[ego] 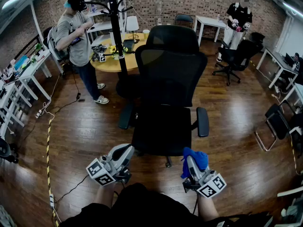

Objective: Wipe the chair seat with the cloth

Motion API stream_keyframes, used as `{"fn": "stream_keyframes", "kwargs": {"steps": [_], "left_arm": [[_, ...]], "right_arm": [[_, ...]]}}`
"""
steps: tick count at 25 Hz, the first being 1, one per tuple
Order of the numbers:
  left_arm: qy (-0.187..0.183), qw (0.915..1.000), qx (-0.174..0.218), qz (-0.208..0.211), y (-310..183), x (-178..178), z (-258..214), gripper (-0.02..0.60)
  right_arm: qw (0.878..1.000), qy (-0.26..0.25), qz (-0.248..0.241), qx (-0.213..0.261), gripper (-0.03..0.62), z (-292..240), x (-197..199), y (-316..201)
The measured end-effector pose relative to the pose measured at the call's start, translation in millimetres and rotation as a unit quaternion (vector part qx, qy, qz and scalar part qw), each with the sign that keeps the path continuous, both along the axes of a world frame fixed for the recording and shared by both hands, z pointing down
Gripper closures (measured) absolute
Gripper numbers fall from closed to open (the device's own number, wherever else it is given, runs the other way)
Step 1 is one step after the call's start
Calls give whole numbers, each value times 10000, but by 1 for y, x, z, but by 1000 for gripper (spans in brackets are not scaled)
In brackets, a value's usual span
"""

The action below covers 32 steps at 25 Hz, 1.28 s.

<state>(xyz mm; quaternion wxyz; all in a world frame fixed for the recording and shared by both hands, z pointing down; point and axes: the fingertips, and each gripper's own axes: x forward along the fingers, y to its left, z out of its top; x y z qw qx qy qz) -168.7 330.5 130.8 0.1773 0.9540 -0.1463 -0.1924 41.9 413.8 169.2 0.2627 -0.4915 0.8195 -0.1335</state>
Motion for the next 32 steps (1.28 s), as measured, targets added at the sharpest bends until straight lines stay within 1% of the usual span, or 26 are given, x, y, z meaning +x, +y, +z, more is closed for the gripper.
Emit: {"fn": "stream_keyframes", "kwargs": {"steps": [5,10,13,16,19,21,24,27,30,32], "left_arm": [[-42,10000,29,-56,-23,8,4,589],[59,10000,27,-31,-70,16,13,589],[161,9999,-25,11,-116,19,28,589],[225,9995,-191,60,-173,24,47,589],[206,9992,-268,206,-224,31,55,589],[151,9988,-311,344,-249,36,61,589],[109,9977,-465,471,-277,42,72,589],[168,9962,-700,497,-291,47,80,589],[46,9946,-935,436,-302,52,85,589],[-60,9929,-1147,295,-309,52,94,589]], "right_arm": [[9999,160,13,18,562,2,12,-23],[9991,388,26,-142,562,12,14,-67],[9981,553,77,-253,562,19,16,-109],[9968,603,204,-473,562,28,20,-162],[9948,698,330,-656,562,28,24,-218],[9931,810,412,-747,562,29,25,-244],[9887,1024,560,-942,562,38,29,-270],[9815,1335,610,-1230,562,56,34,-295],[9717,1696,391,-1595,562,80,31,-336],[9642,1826,138,-1916,562,114,23,-371]]}}
